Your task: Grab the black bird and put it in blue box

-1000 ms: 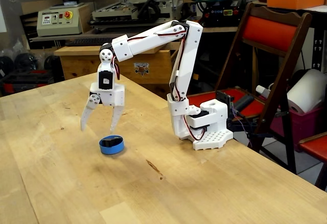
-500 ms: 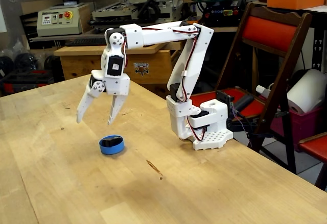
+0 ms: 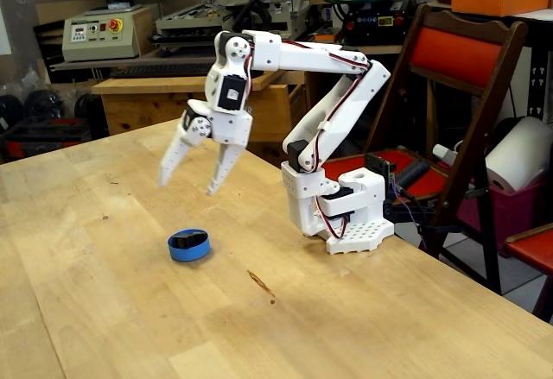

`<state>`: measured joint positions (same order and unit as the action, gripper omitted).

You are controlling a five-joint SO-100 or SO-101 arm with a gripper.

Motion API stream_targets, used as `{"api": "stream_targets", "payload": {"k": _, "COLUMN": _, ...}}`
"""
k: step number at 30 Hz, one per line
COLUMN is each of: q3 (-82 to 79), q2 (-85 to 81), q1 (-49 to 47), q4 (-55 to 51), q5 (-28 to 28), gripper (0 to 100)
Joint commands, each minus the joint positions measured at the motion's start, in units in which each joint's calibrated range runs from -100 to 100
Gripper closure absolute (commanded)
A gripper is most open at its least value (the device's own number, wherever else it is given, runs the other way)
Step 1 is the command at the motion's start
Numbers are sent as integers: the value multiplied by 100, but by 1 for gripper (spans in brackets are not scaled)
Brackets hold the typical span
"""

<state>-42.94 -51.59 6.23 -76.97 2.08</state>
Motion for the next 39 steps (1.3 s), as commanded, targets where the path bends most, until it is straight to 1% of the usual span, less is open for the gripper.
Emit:
{"api": "stream_targets", "payload": {"k": 1, "q3": -741, "q2": -964, "q1": -45, "q4": -66, "q5": 29, "gripper": 81}}
{"api": "stream_targets", "payload": {"k": 5, "q3": -1254, "q2": -1555, "q1": -60, "q4": 140, "q5": 29, "gripper": 95}}
{"api": "stream_targets", "payload": {"k": 7, "q3": -1458, "q2": -1795, "q1": -60, "q4": 306, "q5": 29, "gripper": 100}}
{"api": "stream_targets", "payload": {"k": 13, "q3": -2467, "q2": -2436, "q1": -104, "q4": 796, "q5": 29, "gripper": 95}}
{"api": "stream_targets", "payload": {"k": 19, "q3": -3246, "q2": -3018, "q1": -645, "q4": 1072, "q5": 29, "gripper": 96}}
{"api": "stream_targets", "payload": {"k": 27, "q3": -3378, "q2": -3737, "q1": -1341, "q4": 1151, "q5": 24, "gripper": 96}}
{"api": "stream_targets", "payload": {"k": 39, "q3": -3396, "q2": -3814, "q1": -1356, "q4": 1128, "q5": 5, "gripper": 95}}
